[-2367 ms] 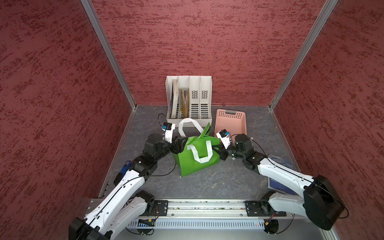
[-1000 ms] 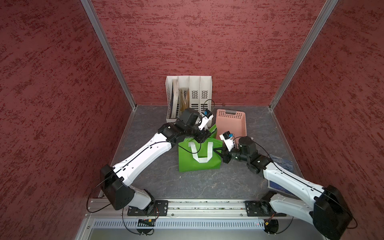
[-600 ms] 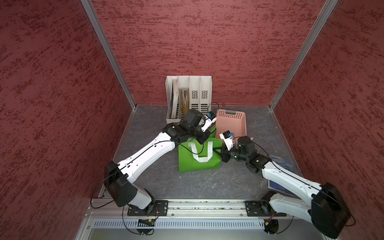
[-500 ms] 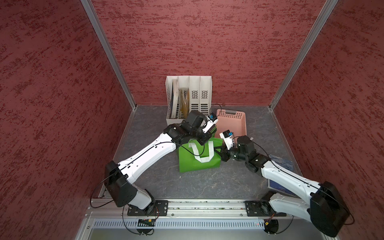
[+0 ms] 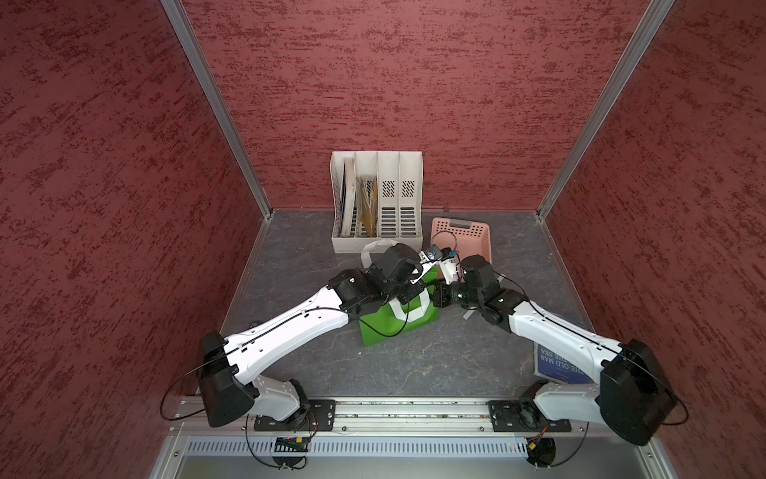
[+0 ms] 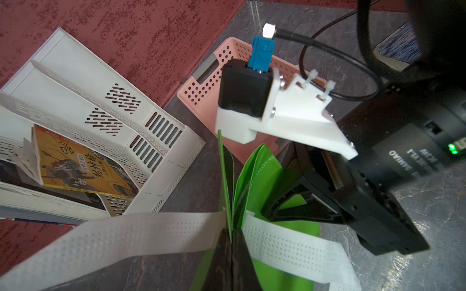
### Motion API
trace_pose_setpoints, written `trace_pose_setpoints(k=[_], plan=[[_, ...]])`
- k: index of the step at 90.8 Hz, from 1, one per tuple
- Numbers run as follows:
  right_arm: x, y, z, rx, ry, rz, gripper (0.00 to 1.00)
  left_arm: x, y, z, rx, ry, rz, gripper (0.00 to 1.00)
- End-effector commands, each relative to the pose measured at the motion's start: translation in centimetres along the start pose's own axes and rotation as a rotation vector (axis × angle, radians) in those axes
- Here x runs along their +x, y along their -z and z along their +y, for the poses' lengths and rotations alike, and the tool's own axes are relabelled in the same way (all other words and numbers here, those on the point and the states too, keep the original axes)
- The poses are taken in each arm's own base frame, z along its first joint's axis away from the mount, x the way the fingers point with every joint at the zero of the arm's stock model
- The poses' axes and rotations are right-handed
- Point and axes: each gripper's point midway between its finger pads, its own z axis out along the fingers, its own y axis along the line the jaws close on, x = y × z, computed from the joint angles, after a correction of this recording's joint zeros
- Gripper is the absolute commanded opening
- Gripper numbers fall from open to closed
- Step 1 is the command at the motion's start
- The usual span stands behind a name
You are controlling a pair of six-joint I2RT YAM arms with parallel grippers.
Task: Place the ice pack in the delivery bag
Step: Seal the delivery bag at the center of the board.
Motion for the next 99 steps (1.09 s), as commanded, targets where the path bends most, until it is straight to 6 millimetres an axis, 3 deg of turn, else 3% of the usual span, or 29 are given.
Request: trace_pose_setpoints(k=[1,6,11,17,25,31,48,60,70,81,99], plan=[[-3.3,1.3,2.5,-0.085,0.055,-0.089,0.0,-1.1,0.8,0.7,-0.023,0.005,-0.065,0.0],[-3.5,2.2,2.8,-0.08,0.092,-0.117,0.16,-1.0,0.8,0.6,0.001,0.019,-0.072,0.0],[-3.6,3.1,2.6,-0.054,0.149,-0.153,0.38,-0.9,0.9,0.4,0.04,0.033,-0.08,0.0],[-3.6,3.9,2.2,-0.019,0.218,-0.193,0.5,-0.8,0.9,0.2,0.078,0.044,-0.086,0.0],[-3.9,4.5,1.6,0.006,0.292,-0.212,0.74,-0.7,1.0,-0.1,0.12,0.046,-0.09,0.0],[-4.0,4.4,1.3,0.005,0.333,-0.205,0.83,-0.8,1.1,-0.3,0.144,0.049,-0.093,0.0],[-3.5,2.8,1.0,-0.091,0.456,-0.152,0.88,-1.0,1.5,-0.1,0.173,0.063,-0.107,0.0],[-4.2,2.4,-1.2,-0.138,0.426,-0.16,0.9,-0.8,1.7,0.0,0.198,0.072,-0.107,0.0],[-4.8,2.1,-1.0,-0.239,0.427,-0.156,0.93,-0.4,1.6,0.1,0.213,0.072,-0.09,0.0],[-4.6,0.4,-1.0,-0.328,0.428,-0.117,0.93,-0.3,1.4,0.0,0.238,0.073,-0.073,0.0],[-4.7,-0.4,-1.2,-0.399,0.548,-0.281,0.93,-0.3,1.5,-0.5,0.281,0.066,-0.056,0.0]])
